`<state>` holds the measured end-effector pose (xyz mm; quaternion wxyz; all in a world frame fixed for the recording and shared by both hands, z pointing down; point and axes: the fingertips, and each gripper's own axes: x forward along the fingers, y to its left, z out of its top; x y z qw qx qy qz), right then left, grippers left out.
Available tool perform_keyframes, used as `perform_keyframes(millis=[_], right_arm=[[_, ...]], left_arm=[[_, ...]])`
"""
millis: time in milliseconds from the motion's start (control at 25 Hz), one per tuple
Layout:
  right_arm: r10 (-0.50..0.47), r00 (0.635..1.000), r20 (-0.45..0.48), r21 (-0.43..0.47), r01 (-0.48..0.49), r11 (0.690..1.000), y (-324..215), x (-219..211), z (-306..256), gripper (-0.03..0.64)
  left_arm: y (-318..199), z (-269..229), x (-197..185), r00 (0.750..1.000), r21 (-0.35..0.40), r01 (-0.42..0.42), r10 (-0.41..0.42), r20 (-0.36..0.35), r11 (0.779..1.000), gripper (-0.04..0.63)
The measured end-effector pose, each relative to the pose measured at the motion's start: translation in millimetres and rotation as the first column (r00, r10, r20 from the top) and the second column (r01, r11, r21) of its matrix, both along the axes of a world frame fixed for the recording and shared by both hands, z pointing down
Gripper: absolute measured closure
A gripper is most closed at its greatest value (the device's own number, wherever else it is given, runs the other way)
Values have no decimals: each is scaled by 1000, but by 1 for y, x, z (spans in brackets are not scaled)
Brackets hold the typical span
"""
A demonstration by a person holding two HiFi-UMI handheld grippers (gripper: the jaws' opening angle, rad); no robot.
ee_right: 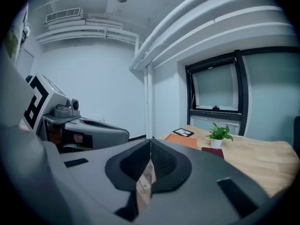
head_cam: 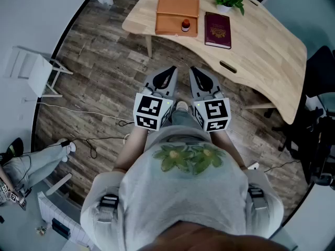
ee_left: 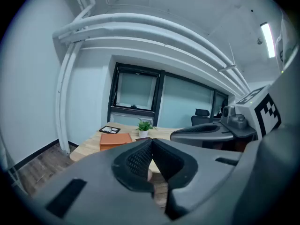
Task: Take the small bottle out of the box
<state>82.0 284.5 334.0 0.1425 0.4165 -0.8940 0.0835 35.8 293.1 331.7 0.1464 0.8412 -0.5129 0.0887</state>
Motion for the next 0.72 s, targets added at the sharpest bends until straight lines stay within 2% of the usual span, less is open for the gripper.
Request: perform_keyframes(millis=[200,440,720], right_arm=[[0,1000,1,4,0,1000,-11,6,1,607],[-10,1000,-12,14,10,1000,-33,18,6,607],[-66,997,-33,34,67,997,-59,27,7,606]], left_arm=[[-9,6,7,999,-28,-17,16,-29,999,588],[-33,7,22,1000,-19,-17,16,-17,1000,588],[-57,10,30,999,-14,35,-36,-26,999,588]])
